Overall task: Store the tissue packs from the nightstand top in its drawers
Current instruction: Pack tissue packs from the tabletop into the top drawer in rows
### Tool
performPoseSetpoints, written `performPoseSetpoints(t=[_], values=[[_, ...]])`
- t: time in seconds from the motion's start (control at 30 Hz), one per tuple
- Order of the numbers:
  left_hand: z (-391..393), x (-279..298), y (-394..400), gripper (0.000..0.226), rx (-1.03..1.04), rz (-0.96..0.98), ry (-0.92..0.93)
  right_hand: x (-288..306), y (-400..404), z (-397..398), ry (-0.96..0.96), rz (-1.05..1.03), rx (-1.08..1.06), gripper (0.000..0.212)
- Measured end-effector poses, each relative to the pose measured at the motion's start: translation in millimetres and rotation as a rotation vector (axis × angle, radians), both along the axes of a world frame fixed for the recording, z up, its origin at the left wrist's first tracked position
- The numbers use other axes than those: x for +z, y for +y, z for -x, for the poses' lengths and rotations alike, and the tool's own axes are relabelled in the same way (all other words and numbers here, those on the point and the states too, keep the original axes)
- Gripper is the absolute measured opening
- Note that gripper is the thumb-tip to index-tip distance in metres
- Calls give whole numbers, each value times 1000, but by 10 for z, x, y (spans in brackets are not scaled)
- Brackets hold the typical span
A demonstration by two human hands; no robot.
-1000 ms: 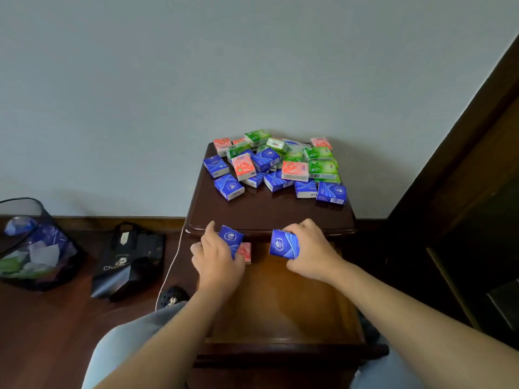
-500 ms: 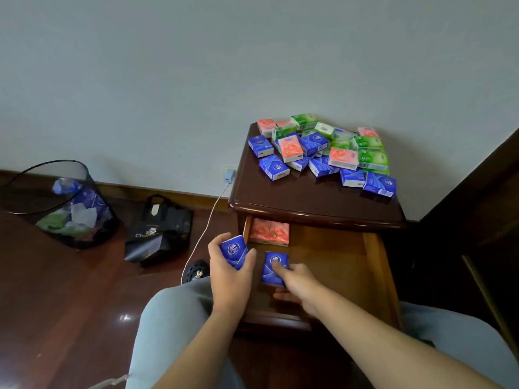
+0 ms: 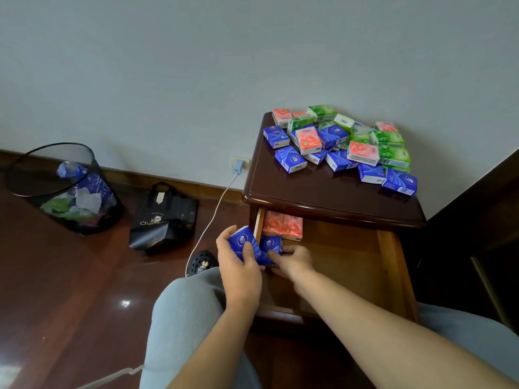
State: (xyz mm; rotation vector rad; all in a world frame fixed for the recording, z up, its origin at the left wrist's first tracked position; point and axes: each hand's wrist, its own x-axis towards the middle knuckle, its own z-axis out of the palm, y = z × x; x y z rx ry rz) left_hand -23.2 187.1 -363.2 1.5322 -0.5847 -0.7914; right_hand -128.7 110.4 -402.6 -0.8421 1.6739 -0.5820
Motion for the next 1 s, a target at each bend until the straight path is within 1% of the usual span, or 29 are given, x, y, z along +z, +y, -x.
performPoseSetpoints(t=[0.13,0.27,0.4,0.47,0.53,0.6,0.67,0.7,0.77,0.87,0.93,1.0], values=[[12,13,1,44,-10,0,-14,-45,-23,-5,144,11,-32,39],[20,23,-4,43,-10,-8,-15,-98,-47,-25,138,25,-57,35],[22,32,5,43,-15,-9,-6,-154,-82,-14,165,41,-68,20],[29,44,5,43,-13,-17,0,-156,-103,3,170,58,-76,17],[40,57,6,42,-11,-19,-5,-121,-115,34,150,59,-78,17],[44,58,9,39,-15,-15,-23,-50,-106,80,123,48,-63,12],[48,60,15,34,-26,-20,-36,54,-70,136,126,78,-20,8],[51,63,18,32,-32,-24,-36,115,-42,162,131,113,0,10],[61,71,22,27,-43,-30,-35,237,23,209,59,188,51,21],[68,78,25,20,-74,-36,-62,407,115,235,-167,235,184,33],[70,76,32,16,-113,-41,-94,470,160,239,-208,257,267,32],[82,83,44,15,-163,-40,-127,490,182,240,-186,264,309,28]])
